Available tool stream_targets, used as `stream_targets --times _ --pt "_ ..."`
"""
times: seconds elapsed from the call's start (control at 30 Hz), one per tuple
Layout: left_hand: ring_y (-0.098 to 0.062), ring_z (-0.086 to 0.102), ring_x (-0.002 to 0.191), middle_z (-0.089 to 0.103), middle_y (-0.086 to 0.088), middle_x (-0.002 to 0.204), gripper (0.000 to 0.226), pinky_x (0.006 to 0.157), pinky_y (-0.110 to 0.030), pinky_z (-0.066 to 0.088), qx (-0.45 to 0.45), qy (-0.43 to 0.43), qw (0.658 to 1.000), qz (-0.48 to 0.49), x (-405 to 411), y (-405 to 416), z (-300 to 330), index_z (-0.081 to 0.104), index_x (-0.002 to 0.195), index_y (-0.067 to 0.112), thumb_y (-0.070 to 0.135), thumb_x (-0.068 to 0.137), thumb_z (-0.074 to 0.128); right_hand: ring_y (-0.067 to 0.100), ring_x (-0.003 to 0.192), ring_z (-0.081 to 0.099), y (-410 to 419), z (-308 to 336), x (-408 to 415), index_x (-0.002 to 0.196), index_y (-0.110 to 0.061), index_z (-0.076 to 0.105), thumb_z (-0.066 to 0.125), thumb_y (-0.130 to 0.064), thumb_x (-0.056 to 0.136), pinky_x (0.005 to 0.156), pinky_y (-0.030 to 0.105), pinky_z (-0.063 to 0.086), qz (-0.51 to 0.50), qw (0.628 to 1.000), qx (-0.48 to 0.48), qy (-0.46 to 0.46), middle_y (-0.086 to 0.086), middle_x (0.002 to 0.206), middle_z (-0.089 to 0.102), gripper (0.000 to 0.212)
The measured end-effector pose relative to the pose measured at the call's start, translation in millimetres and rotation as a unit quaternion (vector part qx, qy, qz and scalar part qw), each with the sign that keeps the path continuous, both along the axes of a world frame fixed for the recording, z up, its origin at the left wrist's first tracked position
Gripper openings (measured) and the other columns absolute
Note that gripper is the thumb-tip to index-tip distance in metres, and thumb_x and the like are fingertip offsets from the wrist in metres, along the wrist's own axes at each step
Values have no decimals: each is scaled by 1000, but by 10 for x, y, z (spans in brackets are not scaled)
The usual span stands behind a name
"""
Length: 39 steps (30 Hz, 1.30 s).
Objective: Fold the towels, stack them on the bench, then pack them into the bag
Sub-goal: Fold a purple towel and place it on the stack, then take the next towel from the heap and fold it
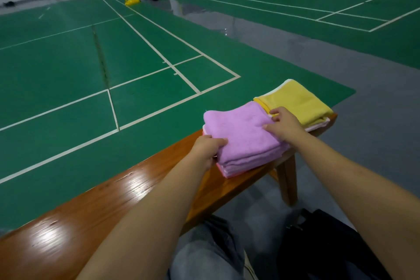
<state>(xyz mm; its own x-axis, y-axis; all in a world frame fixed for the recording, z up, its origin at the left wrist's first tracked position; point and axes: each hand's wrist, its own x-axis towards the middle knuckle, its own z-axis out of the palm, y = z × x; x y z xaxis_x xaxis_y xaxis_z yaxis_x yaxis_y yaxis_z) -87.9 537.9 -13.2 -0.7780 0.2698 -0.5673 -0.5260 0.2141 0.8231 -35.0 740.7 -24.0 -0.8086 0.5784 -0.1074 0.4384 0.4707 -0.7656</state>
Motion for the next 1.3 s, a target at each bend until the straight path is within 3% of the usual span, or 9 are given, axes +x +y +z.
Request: stream_targets --times 0.1,0.27,0.43,0.63,0.77,0.87,1.07,1.2,1.3 --pt "-32 56 111 56 -14 129 49 96 -48 51 -1 16 1000 3 -15 20 -63 47 133 2 12 89 65 29 103 56 38 -11 -49 127 -8 47 70 -17 83 84 30 40 -20 999 9 35 12 115 59 50" --pt "-30 55 115 53 -11 132 52 98 -47 49 -1 36 999 2 41 -29 -157 44 137 7 19 90 65 37 116 51 12 -149 5 134 -5 40 64 -23 87 91 35 41 -31 995 78 -60 19 129 53 56" --pt "-22 63 100 59 -8 120 44 89 -41 56 -59 97 994 -10 150 -306 -200 47 130 11 27 92 62 38 117 46 -299 27 22 131 -7 46 65 -18 84 100 38 36 -38 992 119 19 20 133 41 52" --pt "-14 65 87 63 -5 113 29 72 -27 53 -40 111 992 36 478 -1304 -267 50 122 15 24 95 58 25 114 49 -1373 157 143 120 -8 56 63 -14 86 94 24 33 126 979 88 131 14 127 47 36" --pt "-16 66 90 64 -7 114 31 82 -37 54 -70 100 985 122 826 -2217 -362 51 124 13 24 95 58 12 99 52 -2273 70 257 118 -18 56 61 -25 90 79 23 39 281 958 -3 62 3 122 53 28" --pt "-11 67 92 66 1 108 27 74 -27 55 -97 114 970 193 1134 -2903 -380 55 119 21 29 93 60 7 95 48 -2945 -55 354 119 -18 57 60 -26 92 63 19 37 357 934 -24 17 -1 123 52 29" --pt "-14 65 89 67 -4 105 10 79 -29 53 -137 178 893 389 1673 -4044 -439 59 104 22 24 94 59 10 92 50 -4111 -134 460 114 -18 58 60 -23 91 64 20 38 447 891 -77 -33 -1 116 56 23" --pt "-1 57 83 62 7 90 15 71 -12 45 -315 279 776 470 1898 -4666 -397 64 103 12 22 95 57 9 95 50 -4656 -98 480 113 -19 58 60 -24 91 64 19 40 485 868 -87 -58 -5 108 55 23" --pt "-12 57 78 62 -3 90 9 68 -18 47 -366 337 695 519 1931 -5033 -334 62 91 10 16 93 56 11 97 53 -4917 -123 475 106 -25 57 62 -26 90 69 24 41 495 863 -83 -65 -5 110 59 17"
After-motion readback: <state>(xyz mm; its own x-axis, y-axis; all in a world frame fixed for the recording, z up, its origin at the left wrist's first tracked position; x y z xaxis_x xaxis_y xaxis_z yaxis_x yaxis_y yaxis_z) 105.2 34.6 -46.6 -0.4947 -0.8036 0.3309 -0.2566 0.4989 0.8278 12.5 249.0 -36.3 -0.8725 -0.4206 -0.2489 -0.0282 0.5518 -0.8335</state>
